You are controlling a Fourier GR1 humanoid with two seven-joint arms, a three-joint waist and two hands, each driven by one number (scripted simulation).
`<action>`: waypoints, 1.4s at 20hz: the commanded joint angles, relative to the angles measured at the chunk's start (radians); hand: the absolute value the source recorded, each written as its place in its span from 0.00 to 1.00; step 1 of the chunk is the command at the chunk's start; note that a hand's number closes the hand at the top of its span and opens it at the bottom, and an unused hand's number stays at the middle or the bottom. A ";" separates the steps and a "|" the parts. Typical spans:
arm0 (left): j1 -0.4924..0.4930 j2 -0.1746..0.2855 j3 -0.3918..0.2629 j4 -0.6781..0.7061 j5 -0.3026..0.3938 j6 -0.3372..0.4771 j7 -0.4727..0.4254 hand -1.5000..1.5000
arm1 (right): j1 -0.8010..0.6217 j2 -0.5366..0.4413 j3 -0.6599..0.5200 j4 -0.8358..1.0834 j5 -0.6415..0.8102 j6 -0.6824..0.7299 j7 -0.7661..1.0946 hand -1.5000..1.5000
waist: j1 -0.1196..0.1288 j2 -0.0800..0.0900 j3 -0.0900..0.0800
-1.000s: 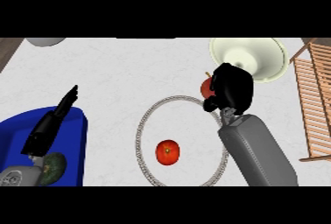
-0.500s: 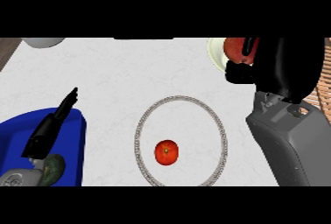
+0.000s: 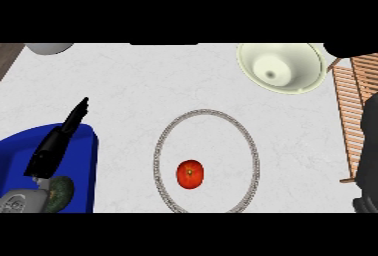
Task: Pick the pear from the placemat and place it in the tiered shelf
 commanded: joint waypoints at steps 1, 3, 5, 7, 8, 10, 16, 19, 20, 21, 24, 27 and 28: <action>0.006 0.018 0.018 -0.008 0.012 -0.024 -0.006 0.50 | -0.062 -0.094 -0.085 0.049 -0.018 0.179 0.040 1.00 | 0.002 0.001 0.000; 0.018 0.001 -0.002 -0.047 -0.012 0.000 0.015 0.50 | -0.070 -0.124 -0.102 0.057 -0.016 0.232 0.030 1.00 | 0.003 -0.001 0.001; 0.027 0.015 0.011 -0.073 0.013 -0.029 0.048 0.50 | -0.083 -0.161 -0.143 0.110 -0.038 0.274 -0.012 1.00 | 0.007 0.000 0.001; -0.005 -0.015 0.011 -0.012 0.001 -0.006 0.020 0.50 | -0.048 -0.203 -0.188 0.120 -0.058 0.296 -0.064 1.00 | -0.004 0.003 0.001; 0.025 -0.013 -0.007 -0.051 -0.020 -0.003 0.012 0.50 | -0.041 -0.204 -0.169 0.123 -0.029 0.280 -0.058 1.00 | 0.006 0.003 0.001; -0.019 -0.024 0.004 -0.012 -0.017 -0.005 0.013 0.50 | -0.004 -0.220 -0.189 0.157 -0.013 0.225 -0.084 1.00 | 0.005 0.006 0.001; -0.018 -0.030 0.004 -0.049 -0.030 -0.017 0.066 0.50 | 0.186 -0.309 -0.277 0.122 -0.068 0.189 -0.229 1.00 | 0.002 0.004 0.002; 0.021 0.007 0.057 0.030 -0.019 -0.050 -0.059 0.50 | 0.165 -0.323 -0.332 0.139 -0.121 0.186 -0.256 1.00 | 0.005 0.005 0.001; 0.041 -0.027 0.028 -0.040 -0.036 -0.021 -0.014 0.50 | 0.213 -0.275 -0.302 0.206 -0.093 0.082 -0.269 1.00 | 0.013 0.007 0.002; -0.043 -0.017 0.053 0.036 -0.011 -0.056 -0.010 0.50 | 0.215 -0.294 -0.333 0.179 -0.134 0.131 -0.285 1.00 | 0.004 0.007 0.001; -0.001 -0.014 0.059 -0.018 -0.016 -0.065 0.004 0.50 | 0.222 -0.289 -0.329 0.225 -0.143 0.090 -0.301 1.00 | 0.012 0.006 0.001; 0.006 -0.040 0.045 -0.006 -0.047 -0.039 0.006 0.50 | 0.341 -0.302 -0.377 0.214 -0.186 0.060 -0.384 1.00 | 0.007 0.007 0.002; -0.067 -0.054 0.042 0.022 -0.051 -0.037 0.022 0.50 | 0.307 -0.259 -0.351 0.239 -0.174 0.021 -0.352 1.00 | 0.008 0.008 0.001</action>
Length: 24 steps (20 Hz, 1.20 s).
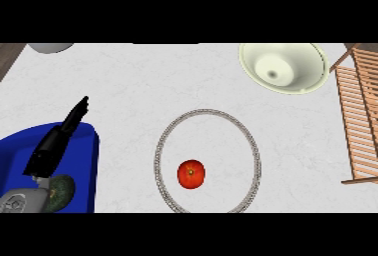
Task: Pick the pear from the placemat and place it in the tiered shelf
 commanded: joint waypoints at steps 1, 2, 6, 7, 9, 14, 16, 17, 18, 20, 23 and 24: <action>-0.035 -0.036 -0.004 0.039 -0.015 0.008 -0.004 0.50 | 0.105 0.029 -0.016 0.022 -0.015 -0.092 -0.050 1.00 | -0.002 0.001 0.000; 0.033 -0.030 -0.003 -0.011 -0.025 0.009 -0.017 0.50 | 0.068 0.039 0.024 0.037 0.004 -0.096 -0.018 1.00 | 0.005 0.000 0.000; -0.004 -0.023 0.023 0.030 -0.026 0.000 -0.034 0.50 | 0.181 0.006 -0.029 0.087 0.003 -0.181 -0.098 1.00 | -0.001 0.001 0.000; -0.002 -0.014 0.022 -0.034 -0.015 -0.019 0.033 0.50 | 0.202 -0.001 -0.030 0.096 0.017 -0.192 -0.095 1.00 | 0.001 0.000 0.000; 0.032 -0.038 0.000 -0.060 -0.042 0.000 0.026 0.50 | 0.233 0.024 -0.001 0.082 0.040 -0.210 -0.073 1.00 | 0.002 0.000 0.000; -0.047 -0.027 0.030 0.051 -0.040 -0.015 -0.007 0.50 | 0.221 0.044 -0.132 0.201 -0.059 -0.323 -0.119 1.00 | -0.002 0.002 0.000; -0.011 -0.035 0.026 0.028 -0.052 -0.017 -0.024 0.50 | 0.216 0.047 -0.116 0.202 -0.077 -0.333 -0.125 0.00 | 0.003 0.001 0.000; 0.035 -0.047 0.019 -0.045 -0.043 -0.009 0.007 0.50 | 0.254 0.052 -0.142 0.228 -0.084 -0.397 -0.178 0.00 | 0.006 0.000 0.000; -0.046 -0.009 0.065 0.112 -0.027 -0.038 -0.080 0.50 | 0.211 0.035 -0.172 0.215 -0.135 -0.388 -0.210 0.00 | -0.002 0.003 0.000; 0.005 -0.058 0.013 -0.009 -0.055 -0.001 0.008 0.50 | 0.232 0.066 -0.189 0.076 -0.177 -0.373 -0.178 0.00 | -0.006 -0.003 0.000; 0.029 -0.012 0.056 0.005 -0.018 -0.041 -0.051 0.50 | 0.188 0.096 -0.250 0.041 -0.226 -0.492 -0.210 0.00 | -0.002 -0.004 0.000; -0.016 -0.015 0.050 -0.015 -0.027 -0.034 0.026 0.50 | 0.208 0.092 -0.252 -0.031 -0.220 -0.503 -0.206 0.00 | -0.013 -0.007 0.001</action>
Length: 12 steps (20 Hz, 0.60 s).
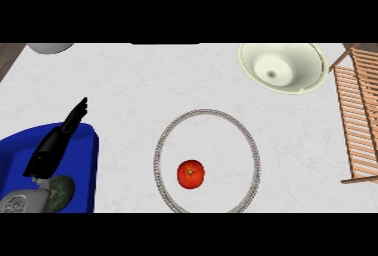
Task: Pick the pear from the placemat and place it in the tiered shelf
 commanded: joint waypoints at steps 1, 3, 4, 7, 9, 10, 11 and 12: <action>-0.039 0.028 0.036 0.062 0.017 -0.025 -0.016 0.50 | -0.020 0.000 -0.072 -0.113 -0.057 -0.077 0.000 0.00 | -0.013 0.001 -0.001; 0.012 -0.031 -0.004 0.036 -0.019 0.030 -0.024 0.50 | 0.018 -0.022 -0.122 -0.192 -0.059 -0.095 0.018 0.00 | -0.018 -0.002 -0.001; 0.022 -0.018 -0.003 -0.011 -0.010 0.012 -0.007 0.50 | 0.041 -0.036 -0.168 -0.189 -0.088 -0.097 0.010 0.00 | -0.011 -0.002 0.000; 0.032 0.009 0.018 -0.001 0.003 -0.014 -0.022 0.50 | 0.045 -0.082 -0.281 -0.280 -0.168 0.005 0.135 0.00 | -0.023 -0.006 0.000; 0.021 0.012 0.031 -0.007 0.009 -0.009 0.013 0.50 | 0.058 -0.100 -0.369 -0.298 -0.243 0.077 0.210 0.00 | -0.036 -0.010 0.000; 0.043 -0.004 0.008 -0.031 -0.004 -0.005 0.018 0.50 | 0.063 -0.162 -0.402 -0.299 -0.278 0.148 0.235 0.00 | -0.029 -0.009 0.000; 0.046 -0.005 0.013 -0.022 -0.008 0.003 -0.002 0.50 | 0.092 -0.191 -0.457 -0.273 -0.300 0.171 0.236 0.00 | -0.032 -0.008 0.000; 0.039 0.021 0.048 0.005 0.022 -0.022 -0.014 0.50 | 0.139 -0.168 -0.518 -0.309 -0.372 0.214 0.219 0.00 | -0.046 -0.010 0.000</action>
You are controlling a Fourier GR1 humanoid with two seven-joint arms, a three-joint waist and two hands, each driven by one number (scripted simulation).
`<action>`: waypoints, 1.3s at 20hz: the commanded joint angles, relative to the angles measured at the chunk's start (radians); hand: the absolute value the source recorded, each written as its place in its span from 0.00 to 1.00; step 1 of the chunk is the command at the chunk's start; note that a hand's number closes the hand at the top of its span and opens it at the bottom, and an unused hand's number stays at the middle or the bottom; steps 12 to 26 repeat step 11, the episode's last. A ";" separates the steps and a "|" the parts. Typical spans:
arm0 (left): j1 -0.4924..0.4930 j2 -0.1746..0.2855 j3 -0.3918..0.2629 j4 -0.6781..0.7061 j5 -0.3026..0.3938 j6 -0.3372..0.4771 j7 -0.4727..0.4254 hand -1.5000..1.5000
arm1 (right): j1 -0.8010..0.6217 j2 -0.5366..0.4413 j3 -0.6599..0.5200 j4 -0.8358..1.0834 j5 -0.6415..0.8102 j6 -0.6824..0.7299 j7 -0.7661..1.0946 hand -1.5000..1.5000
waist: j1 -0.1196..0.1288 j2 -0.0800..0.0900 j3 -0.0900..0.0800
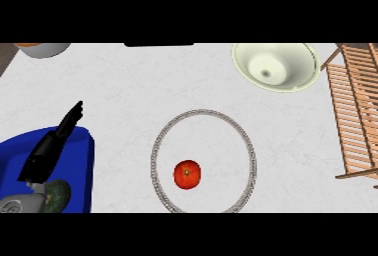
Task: Pick the pear from the placemat and place it in the tiered shelf
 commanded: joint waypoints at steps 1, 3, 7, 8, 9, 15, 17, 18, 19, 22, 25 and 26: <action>0.036 -0.042 -0.020 -0.014 -0.019 0.032 -0.015 0.50 | 0.095 -0.066 -0.173 -0.058 -0.149 0.178 0.081 0.00 | -0.006 -0.001 0.000; 0.022 0.014 0.025 -0.004 0.007 -0.005 -0.015 0.50 | 0.137 -0.125 -0.301 -0.026 -0.283 0.274 0.023 0.00 | -0.019 -0.004 0.001; 0.010 -0.001 0.012 -0.004 -0.003 -0.005 0.002 0.50 | 0.224 -0.111 -0.489 -0.058 -0.441 0.373 0.025 0.00 | -0.009 0.001 0.001; -0.028 0.006 0.023 -0.005 -0.001 -0.003 0.028 0.50 | 0.261 -0.078 -0.536 -0.090 -0.481 0.409 0.019 0.00 | -0.015 0.000 0.001; -0.016 -0.052 -0.030 -0.015 -0.034 0.031 0.039 0.50 | 0.274 -0.127 -0.574 -0.016 -0.507 0.421 -0.027 0.00 | -0.011 0.001 0.001; -0.036 -0.043 -0.021 -0.035 -0.042 0.039 0.074 0.50 | 0.334 -0.081 -0.638 -0.023 -0.551 0.457 -0.116 0.00 | -0.005 0.003 0.002; -0.036 -0.043 -0.021 -0.035 -0.042 0.039 0.074 0.50 | 0.334 -0.081 -0.638 -0.023 -0.551 0.457 -0.116 0.00 | -0.005 0.003 0.002; -0.036 -0.043 -0.021 -0.035 -0.042 0.039 0.074 0.50 | 0.334 -0.081 -0.638 -0.023 -0.551 0.457 -0.116 0.00 | -0.005 0.003 0.002; -0.036 -0.043 -0.021 -0.035 -0.042 0.039 0.074 0.50 | 0.334 -0.081 -0.638 -0.023 -0.551 0.457 -0.116 0.00 | -0.005 0.003 0.002; -0.036 -0.043 -0.021 -0.035 -0.042 0.039 0.074 0.50 | 0.334 -0.081 -0.638 -0.023 -0.551 0.457 -0.116 0.00 | -0.005 0.003 0.002; -0.036 -0.043 -0.021 -0.035 -0.042 0.039 0.074 0.50 | 0.334 -0.081 -0.638 -0.023 -0.551 0.457 -0.116 0.00 | -0.005 0.003 0.002; -0.036 -0.043 -0.021 -0.035 -0.042 0.039 0.074 0.50 | 0.334 -0.081 -0.638 -0.023 -0.551 0.457 -0.116 0.00 | -0.005 0.003 0.002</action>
